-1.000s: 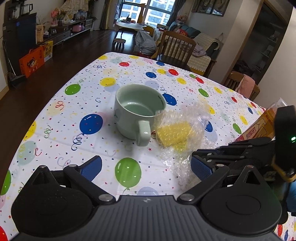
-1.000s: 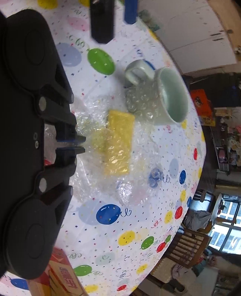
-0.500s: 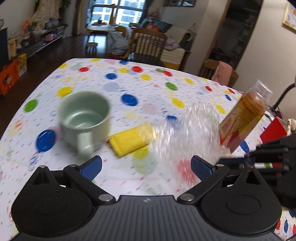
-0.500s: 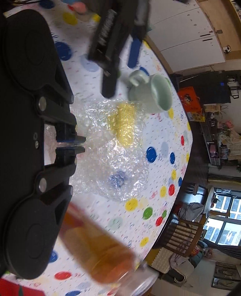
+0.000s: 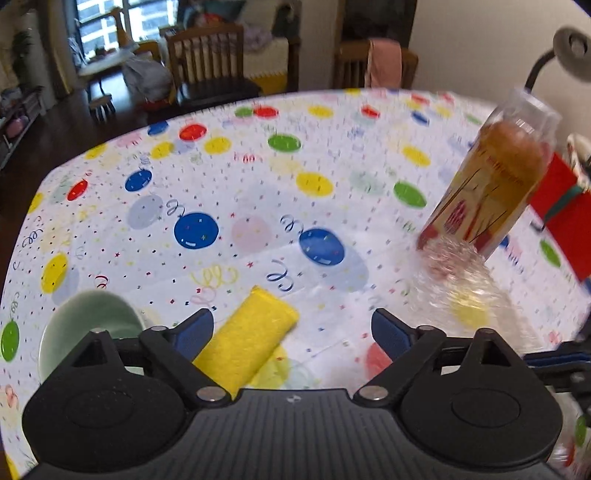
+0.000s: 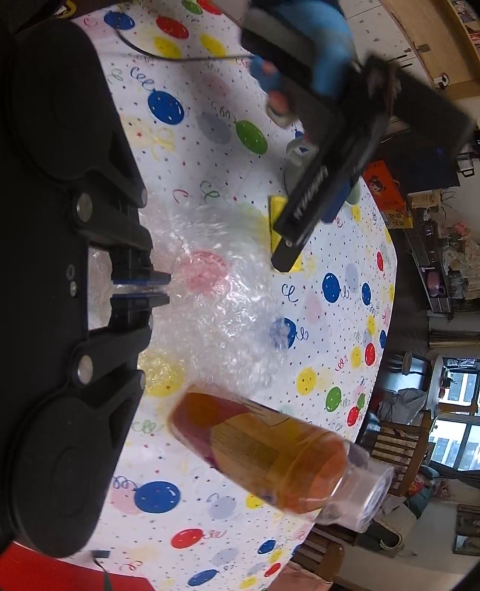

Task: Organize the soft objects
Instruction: 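Lift the bubble wrap with the right tool while the left tool grasps the yellow sponge, then carry the bubble wrap with the right tool while the left tool carries the sponge to the box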

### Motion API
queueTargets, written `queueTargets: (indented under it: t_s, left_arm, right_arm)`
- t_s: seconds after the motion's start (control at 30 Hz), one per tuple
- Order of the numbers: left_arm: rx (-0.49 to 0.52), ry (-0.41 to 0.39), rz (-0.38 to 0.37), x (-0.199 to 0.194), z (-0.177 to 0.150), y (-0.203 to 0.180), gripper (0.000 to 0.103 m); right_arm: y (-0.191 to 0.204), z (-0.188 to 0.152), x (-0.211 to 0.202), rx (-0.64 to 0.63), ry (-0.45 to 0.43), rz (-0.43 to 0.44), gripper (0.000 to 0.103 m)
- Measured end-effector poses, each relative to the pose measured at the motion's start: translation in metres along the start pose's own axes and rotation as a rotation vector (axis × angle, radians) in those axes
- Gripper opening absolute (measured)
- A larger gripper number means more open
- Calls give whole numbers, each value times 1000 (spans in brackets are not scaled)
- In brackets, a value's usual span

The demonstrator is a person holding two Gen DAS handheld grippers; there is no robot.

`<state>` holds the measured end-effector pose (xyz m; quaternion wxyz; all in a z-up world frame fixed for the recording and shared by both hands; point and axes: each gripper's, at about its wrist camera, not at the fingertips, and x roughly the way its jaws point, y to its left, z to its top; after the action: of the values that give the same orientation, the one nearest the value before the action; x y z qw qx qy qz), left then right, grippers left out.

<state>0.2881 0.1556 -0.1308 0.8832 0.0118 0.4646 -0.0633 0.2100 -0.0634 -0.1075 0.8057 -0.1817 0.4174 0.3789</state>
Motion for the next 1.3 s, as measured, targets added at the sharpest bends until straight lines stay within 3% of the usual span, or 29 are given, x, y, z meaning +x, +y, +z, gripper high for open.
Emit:
queueTargets:
  t_s: [0.17, 0.5, 0.57, 0.93, 1.3]
  left_arm:
    - [56, 103, 29, 22, 8, -1, 65]
    - [233, 198, 124, 43, 17, -11, 65]
    - [254, 221, 107, 47, 17, -13, 51]
    - [324, 177, 146, 42, 14, -23, 41]
    - [224, 81, 91, 2, 21, -32, 38]
  right_arm:
    - [-6, -15, -13, 39, 7, 16, 3]
    - [-19, -40, -24, 159, 18, 12, 3]
    - [-21, -41, -27, 169, 9, 11, 3]
    - [-25, -48, -42, 226, -39, -14, 3]
    - [-38, -57, -67, 298, -100, -53, 3]
